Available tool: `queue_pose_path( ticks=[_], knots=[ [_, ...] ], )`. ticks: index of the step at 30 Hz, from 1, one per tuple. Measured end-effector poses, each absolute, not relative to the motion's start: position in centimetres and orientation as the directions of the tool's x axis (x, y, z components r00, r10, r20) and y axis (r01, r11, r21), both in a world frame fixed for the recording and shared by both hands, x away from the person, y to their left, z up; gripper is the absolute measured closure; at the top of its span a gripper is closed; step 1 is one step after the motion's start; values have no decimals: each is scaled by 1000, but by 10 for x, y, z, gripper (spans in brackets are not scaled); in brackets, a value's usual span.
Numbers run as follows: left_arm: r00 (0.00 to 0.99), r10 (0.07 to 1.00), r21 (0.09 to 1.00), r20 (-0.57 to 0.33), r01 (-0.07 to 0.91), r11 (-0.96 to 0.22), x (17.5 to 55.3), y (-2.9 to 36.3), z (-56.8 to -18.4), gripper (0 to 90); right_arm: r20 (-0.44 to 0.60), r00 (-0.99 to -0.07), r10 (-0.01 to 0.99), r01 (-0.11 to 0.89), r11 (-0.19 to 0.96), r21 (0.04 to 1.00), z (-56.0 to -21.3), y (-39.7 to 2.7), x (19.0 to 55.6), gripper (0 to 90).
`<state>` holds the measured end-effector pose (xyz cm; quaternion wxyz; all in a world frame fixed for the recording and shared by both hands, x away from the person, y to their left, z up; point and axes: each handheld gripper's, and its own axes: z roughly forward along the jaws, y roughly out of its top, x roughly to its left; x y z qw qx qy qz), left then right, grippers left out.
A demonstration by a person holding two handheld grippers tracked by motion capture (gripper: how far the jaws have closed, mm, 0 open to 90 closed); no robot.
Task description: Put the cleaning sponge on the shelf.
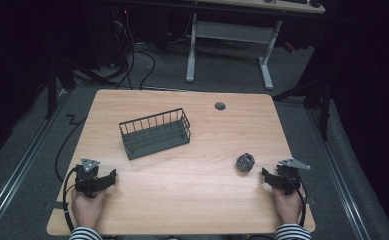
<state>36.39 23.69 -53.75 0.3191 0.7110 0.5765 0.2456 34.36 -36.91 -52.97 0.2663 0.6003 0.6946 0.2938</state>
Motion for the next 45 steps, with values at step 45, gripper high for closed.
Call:
queue_pose_path(
  ticks=[45],
  knots=[
    [258, 965, 748, -45, 649, -138, 359, 241, -533, 285, -18, -121, 992, 678, 96, 729, -530, -370, 344, 366]
  ],
)
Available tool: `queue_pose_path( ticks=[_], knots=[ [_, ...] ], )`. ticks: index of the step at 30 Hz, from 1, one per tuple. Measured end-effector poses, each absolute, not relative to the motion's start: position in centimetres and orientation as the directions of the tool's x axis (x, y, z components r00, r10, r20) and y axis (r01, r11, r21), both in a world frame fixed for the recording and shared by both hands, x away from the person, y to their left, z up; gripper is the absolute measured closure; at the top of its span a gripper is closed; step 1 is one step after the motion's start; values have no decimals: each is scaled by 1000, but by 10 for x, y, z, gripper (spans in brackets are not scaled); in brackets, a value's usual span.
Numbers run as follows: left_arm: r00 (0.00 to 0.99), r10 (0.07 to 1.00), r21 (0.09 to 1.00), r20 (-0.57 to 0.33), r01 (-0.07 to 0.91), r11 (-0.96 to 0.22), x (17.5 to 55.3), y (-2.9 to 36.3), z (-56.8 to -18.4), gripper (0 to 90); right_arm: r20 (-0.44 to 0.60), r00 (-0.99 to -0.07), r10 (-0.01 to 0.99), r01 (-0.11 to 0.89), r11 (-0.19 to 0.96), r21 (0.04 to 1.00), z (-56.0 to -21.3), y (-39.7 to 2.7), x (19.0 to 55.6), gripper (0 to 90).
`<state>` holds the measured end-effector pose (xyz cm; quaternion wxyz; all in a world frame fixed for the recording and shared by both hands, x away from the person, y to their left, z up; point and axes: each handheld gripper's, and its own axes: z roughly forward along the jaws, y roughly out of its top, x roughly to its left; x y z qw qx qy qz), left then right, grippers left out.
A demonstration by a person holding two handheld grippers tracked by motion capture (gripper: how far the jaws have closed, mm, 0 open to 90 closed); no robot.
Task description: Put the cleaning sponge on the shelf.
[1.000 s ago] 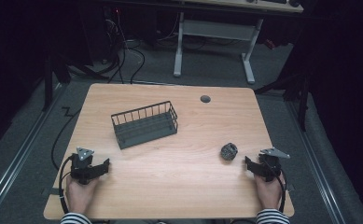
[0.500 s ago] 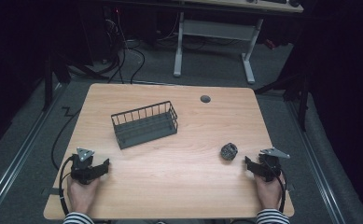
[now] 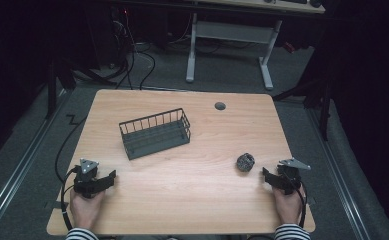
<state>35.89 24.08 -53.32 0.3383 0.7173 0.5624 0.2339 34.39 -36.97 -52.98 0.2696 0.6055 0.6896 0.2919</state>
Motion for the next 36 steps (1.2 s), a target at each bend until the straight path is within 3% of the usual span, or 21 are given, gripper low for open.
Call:
queue_pose_path(
  ticks=[17, 25, 36],
  knots=[
    [343, 935, 775, -93, 614, -148, 359, 235, -493, 227, -19, -125, 992, 677, 99, 729, -530, -370, 344, 361],
    [379, 911, 789, -162, 604, -110, 364, 236, -472, 227, -19, -126, 992, 679, 100, 728, -530, -369, 344, 356],
    [428, 895, 781, -127, 600, -176, 369, 224, -449, 238, -20, -127, 992, 679, 102, 727, -530, -369, 344, 355]
  ],
)
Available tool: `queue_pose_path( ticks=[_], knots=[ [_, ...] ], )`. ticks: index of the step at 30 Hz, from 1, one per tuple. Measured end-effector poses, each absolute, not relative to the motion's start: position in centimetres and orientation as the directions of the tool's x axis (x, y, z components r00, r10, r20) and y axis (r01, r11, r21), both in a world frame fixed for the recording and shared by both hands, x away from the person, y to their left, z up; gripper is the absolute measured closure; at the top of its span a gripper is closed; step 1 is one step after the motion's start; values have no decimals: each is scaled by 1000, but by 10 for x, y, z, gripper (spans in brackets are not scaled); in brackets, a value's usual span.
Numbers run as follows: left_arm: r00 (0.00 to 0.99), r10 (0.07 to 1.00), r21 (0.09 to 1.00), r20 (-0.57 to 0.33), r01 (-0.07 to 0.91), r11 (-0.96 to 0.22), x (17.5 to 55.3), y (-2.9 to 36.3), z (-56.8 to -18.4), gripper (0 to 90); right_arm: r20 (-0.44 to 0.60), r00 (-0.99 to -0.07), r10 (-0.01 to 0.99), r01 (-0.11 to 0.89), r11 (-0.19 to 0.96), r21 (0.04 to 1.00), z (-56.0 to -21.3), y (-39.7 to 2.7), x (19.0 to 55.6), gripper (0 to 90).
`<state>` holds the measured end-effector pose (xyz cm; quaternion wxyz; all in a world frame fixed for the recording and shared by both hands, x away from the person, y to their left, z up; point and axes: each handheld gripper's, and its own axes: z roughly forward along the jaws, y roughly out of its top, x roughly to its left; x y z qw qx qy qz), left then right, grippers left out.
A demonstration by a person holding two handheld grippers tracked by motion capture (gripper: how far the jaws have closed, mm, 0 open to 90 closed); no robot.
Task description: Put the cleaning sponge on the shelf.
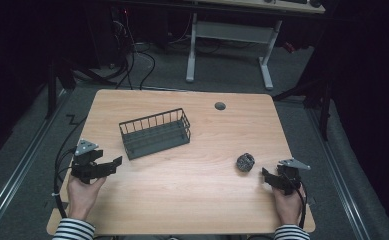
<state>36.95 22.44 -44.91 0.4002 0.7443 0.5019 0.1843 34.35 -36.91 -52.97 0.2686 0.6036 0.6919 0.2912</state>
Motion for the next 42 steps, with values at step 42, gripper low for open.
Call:
queue_pose_path(
  ticks=[42],
  knots=[
    [338, 940, 718, -38, 664, -210, 472, 192, -425, 312, -20, -129, 991, 679, 103, 727, -530, -369, 344, 351]
  ],
)
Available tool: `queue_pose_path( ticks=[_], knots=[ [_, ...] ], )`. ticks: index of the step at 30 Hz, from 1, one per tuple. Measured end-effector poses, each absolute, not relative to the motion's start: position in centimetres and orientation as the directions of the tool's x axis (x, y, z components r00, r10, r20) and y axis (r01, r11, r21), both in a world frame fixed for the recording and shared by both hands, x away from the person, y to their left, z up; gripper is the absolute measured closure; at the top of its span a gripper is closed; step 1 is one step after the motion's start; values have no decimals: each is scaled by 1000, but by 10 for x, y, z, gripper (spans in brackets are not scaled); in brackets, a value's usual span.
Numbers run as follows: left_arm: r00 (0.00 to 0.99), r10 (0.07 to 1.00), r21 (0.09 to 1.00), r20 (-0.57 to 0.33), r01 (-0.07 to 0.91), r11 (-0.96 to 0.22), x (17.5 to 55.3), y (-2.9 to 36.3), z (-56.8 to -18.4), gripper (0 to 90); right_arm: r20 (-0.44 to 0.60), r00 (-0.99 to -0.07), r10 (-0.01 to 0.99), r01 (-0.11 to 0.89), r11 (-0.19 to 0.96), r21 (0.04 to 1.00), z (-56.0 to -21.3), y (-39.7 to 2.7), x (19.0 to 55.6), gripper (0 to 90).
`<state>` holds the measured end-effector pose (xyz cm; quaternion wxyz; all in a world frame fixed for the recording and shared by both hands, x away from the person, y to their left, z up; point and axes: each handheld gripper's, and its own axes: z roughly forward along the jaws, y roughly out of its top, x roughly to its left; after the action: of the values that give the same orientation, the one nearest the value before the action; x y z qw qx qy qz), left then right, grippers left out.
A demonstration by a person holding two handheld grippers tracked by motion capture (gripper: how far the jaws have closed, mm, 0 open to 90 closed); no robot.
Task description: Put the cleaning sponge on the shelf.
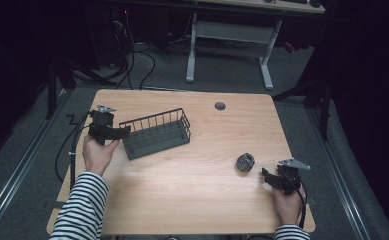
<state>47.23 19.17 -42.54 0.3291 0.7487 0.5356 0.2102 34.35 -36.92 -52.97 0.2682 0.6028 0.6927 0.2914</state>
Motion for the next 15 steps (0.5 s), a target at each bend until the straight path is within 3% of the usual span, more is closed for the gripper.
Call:
queue_pose_path(
  ticks=[6, 15],
  knots=[
    [329, 944, 689, -34, 692, -216, 481, 192, -436, 339, -20, -130, 991, 679, 103, 727, -530, -369, 344, 351],
    [328, 945, 681, -16, 695, -229, 485, 184, -444, 472, -19, -130, 991, 679, 103, 727, -530, -369, 343, 348]
  ],
)
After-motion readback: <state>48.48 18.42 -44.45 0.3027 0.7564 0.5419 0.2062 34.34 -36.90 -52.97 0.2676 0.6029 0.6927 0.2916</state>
